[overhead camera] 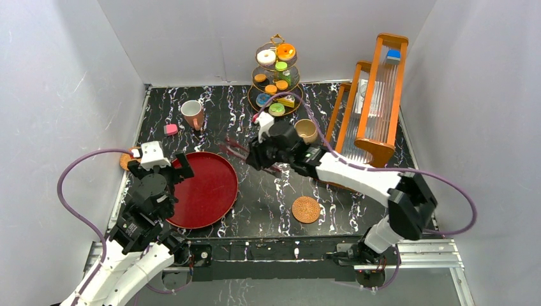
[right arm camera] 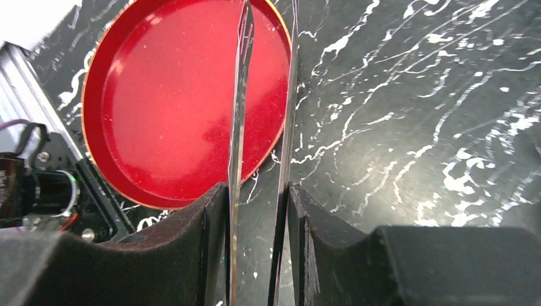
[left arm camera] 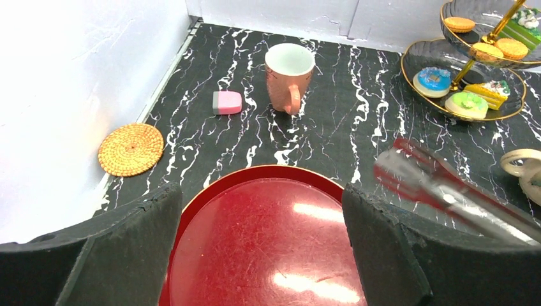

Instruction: Serve the afternoon tea

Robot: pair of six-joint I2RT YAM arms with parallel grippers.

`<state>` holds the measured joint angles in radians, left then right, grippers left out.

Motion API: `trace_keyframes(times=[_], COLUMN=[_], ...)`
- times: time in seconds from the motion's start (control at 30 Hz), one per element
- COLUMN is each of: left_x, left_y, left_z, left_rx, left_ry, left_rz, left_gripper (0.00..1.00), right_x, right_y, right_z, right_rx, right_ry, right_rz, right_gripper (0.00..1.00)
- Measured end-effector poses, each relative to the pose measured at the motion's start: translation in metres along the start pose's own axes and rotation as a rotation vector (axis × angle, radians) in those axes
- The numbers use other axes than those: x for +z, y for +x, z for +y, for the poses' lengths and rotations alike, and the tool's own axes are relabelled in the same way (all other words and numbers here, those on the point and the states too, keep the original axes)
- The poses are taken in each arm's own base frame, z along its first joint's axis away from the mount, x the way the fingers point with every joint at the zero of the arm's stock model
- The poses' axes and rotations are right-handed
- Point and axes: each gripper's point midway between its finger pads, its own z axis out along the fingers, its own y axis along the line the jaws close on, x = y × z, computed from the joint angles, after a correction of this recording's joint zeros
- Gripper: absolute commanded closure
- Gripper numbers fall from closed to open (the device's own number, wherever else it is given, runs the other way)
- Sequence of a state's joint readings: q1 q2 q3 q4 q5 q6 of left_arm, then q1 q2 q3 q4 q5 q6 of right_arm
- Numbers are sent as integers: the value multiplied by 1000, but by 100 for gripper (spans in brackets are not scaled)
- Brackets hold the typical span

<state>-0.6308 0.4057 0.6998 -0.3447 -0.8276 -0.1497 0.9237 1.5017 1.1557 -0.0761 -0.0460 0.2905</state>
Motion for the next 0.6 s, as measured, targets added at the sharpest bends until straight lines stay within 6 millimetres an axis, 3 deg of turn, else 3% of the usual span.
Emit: trace_keyframes(times=[0.27, 0.4, 0.6], left_x=[-1, -3, -7], left_y=[-2, -4, -10], left_z=[7, 10, 19], left_rx=[-9, -21, -53], left_ry=[-31, -42, -64], left_rz=[-12, -21, -48], left_gripper=[8, 8, 8], right_x=[65, 88, 117], right_y=[53, 66, 83], right_z=[48, 75, 96], right_rx=[-109, -158, -224], right_ry=[-82, -135, -164], right_rz=[102, 102, 71], right_gripper=[55, 54, 53])
